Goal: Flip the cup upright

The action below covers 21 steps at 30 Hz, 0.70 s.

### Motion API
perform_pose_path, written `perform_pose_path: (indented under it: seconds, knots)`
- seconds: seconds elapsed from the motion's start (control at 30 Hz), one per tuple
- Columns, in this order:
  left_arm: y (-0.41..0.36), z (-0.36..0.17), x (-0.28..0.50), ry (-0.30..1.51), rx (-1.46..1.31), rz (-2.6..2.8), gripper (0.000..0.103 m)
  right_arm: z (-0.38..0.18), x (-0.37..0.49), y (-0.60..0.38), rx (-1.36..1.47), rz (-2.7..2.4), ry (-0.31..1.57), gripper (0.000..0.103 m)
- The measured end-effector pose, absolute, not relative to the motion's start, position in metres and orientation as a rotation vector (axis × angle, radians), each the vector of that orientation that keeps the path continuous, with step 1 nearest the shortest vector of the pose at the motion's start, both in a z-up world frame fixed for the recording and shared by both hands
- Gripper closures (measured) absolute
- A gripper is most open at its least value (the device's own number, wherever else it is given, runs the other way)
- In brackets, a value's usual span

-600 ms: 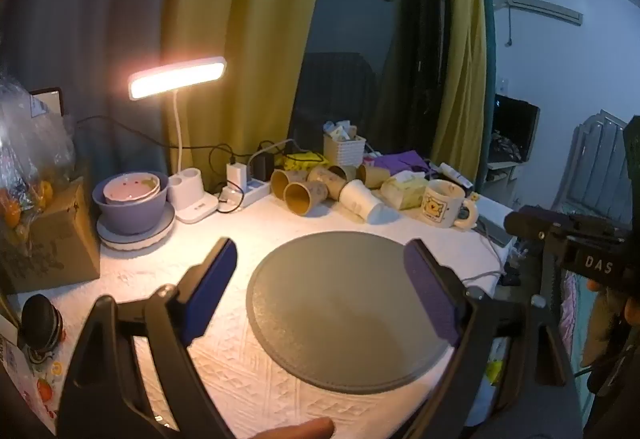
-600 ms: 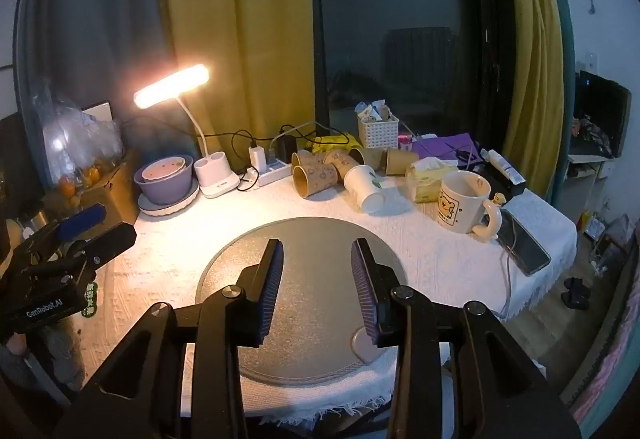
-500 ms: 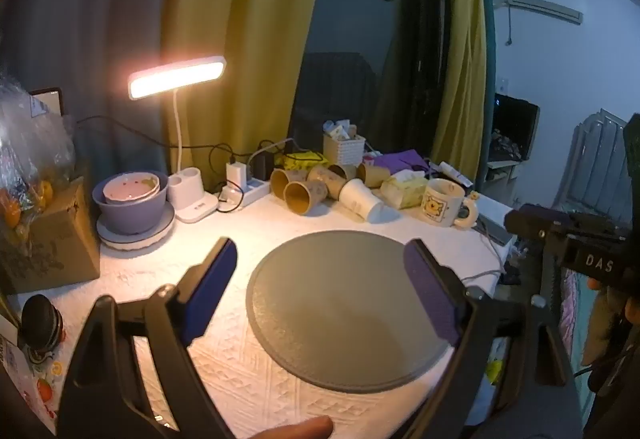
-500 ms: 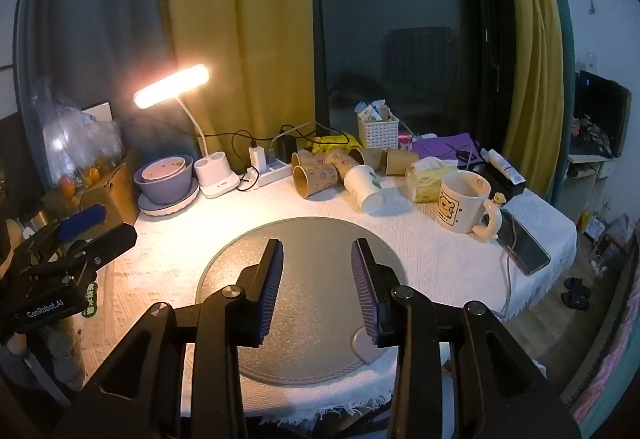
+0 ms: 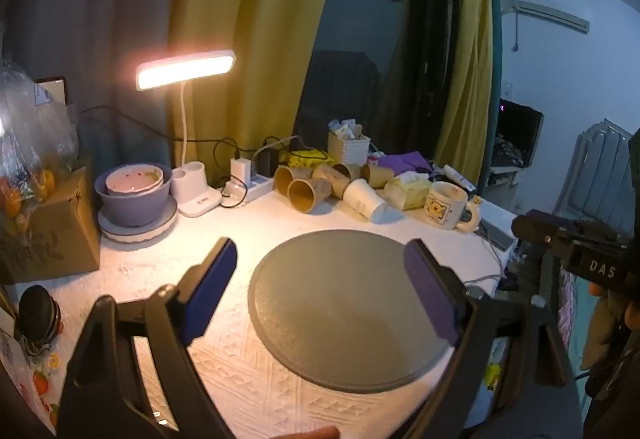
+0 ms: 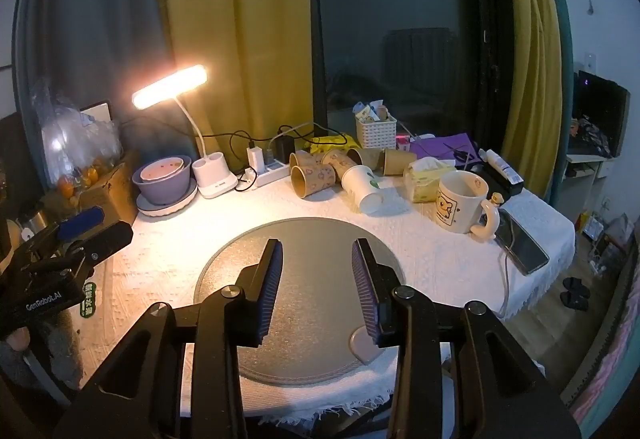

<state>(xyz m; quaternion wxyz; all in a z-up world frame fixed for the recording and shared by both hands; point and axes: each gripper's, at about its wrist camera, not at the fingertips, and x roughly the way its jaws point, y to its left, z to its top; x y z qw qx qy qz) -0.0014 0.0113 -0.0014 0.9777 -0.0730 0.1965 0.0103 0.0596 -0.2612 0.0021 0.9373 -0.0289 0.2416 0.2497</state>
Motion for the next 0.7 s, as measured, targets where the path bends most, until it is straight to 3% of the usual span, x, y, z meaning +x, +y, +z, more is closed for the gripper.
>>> perform_pose_path:
  seconds: [0.7]
  knots:
    - [0.0114,-0.0001,-0.0018,0.392,-0.146,0.024,0.016,0.0021,0.0590,-0.2609,-0.059,0.510,0.494,0.065]
